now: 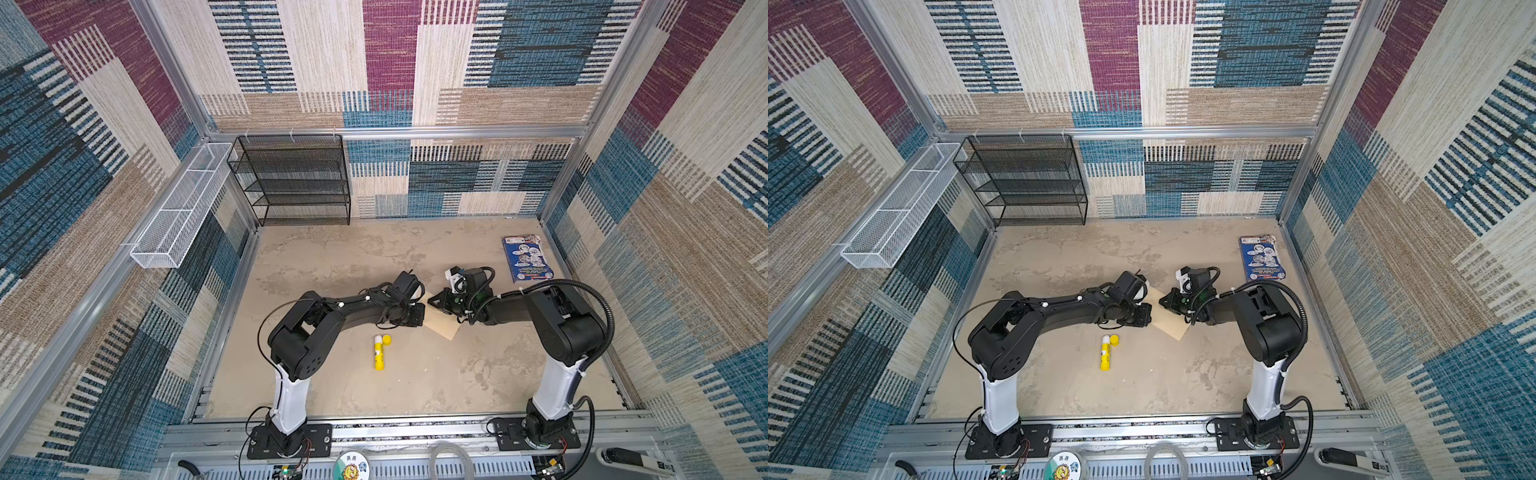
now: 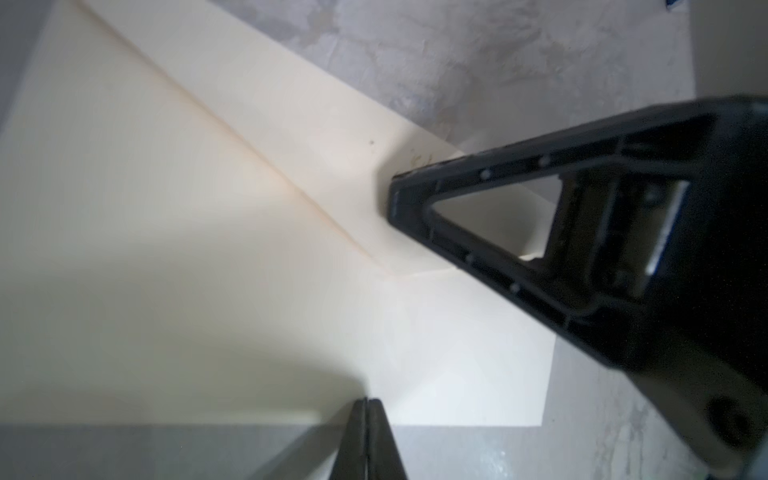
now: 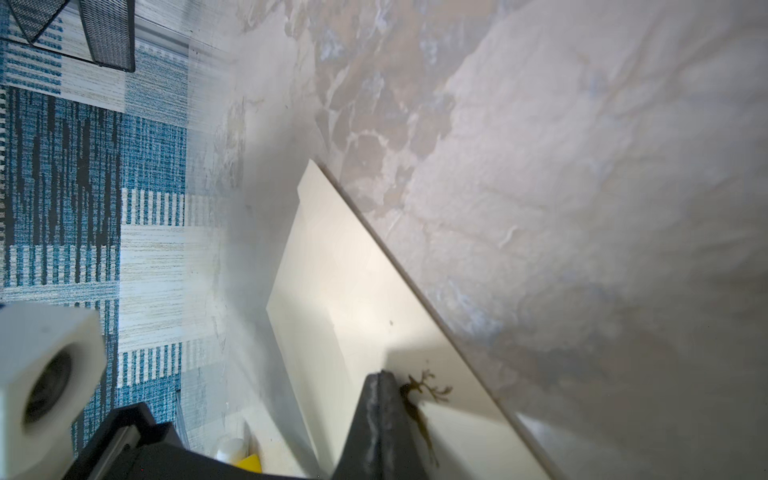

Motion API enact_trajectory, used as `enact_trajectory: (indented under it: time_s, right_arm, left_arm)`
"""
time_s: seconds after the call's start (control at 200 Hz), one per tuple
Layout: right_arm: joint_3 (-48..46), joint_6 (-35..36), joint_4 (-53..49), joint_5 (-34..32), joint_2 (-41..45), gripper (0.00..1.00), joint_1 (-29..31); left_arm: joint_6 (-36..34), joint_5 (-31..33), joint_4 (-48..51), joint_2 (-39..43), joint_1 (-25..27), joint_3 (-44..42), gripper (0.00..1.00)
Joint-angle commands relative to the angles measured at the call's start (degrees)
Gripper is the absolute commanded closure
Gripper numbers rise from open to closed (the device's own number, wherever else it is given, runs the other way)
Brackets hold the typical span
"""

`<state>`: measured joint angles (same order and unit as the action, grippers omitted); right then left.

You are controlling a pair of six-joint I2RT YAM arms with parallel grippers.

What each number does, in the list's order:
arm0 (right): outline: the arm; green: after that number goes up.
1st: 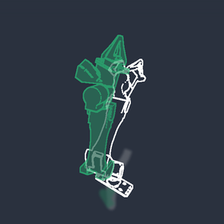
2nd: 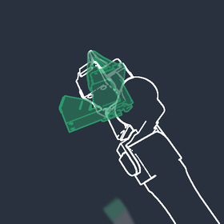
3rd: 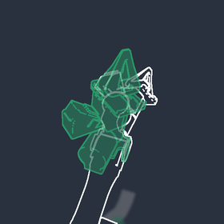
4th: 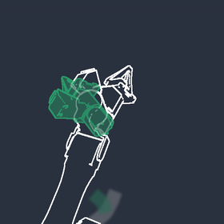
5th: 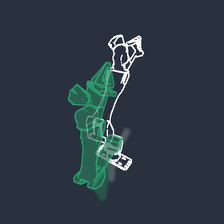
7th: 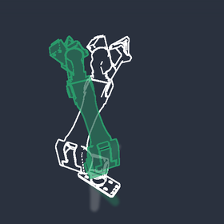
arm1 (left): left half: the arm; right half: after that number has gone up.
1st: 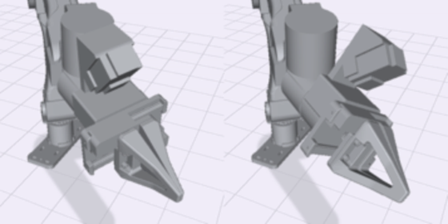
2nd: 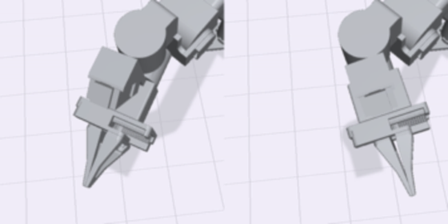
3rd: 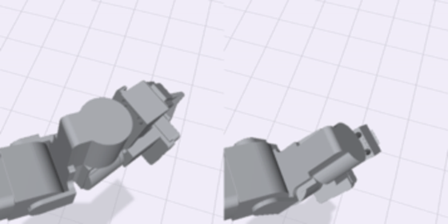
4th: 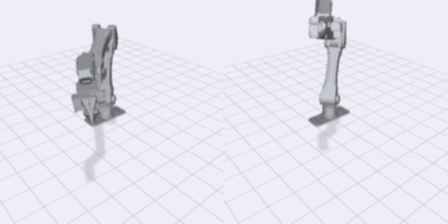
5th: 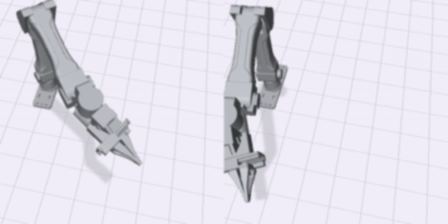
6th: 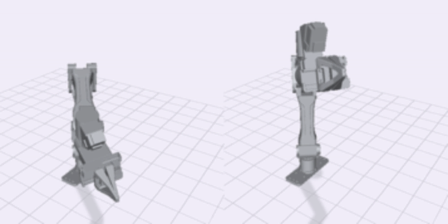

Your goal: Place the letter into the envelope and seal it

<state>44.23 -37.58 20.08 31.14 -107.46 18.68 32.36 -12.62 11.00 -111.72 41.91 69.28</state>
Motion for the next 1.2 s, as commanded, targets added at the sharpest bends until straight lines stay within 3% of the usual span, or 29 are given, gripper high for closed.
enact_trajectory:
  time_s: [0.0,0.3,0.811,0.977,1.117,1.197]
  right_arm:
    - [-0.9,0.8,-4.7,-3.4,-0.5,0.97,0.0]
    - [-1.7,1.9,-4.4,-3.1,0.1,0.98,0.0]
    - [-3.9,3.3,-5.7,-3.7,3.3,0.98,0.0]
    - [-6.9,5.1,-10.8,-11.3,7.7,0.99,-0.2]
    - [-9.9,5.7,-14.3,-19.0,12.1,0.98,-1.7]
    - [-11.8,5.7,-13.2,-19.4,16.1,0.97,-2.2]
  left_arm:
    - [4.8,-3.8,-3.9,1.0,-1.8,1.0,0.83]
    - [8.1,-7.1,-6.8,-6.8,-3.5,10.1,0.87]
    - [7.7,1.2,-1.4,-13.6,-6.7,12.1,0.95]
    - [7.2,2.6,-1.1,-13.7,-7.7,10.3,0.95]
    - [6.9,0.3,-5.0,-12.2,-8.6,7.9,0.95]
    - [6.9,-2.4,-10.1,-9.6,-8.5,6.0,0.90]
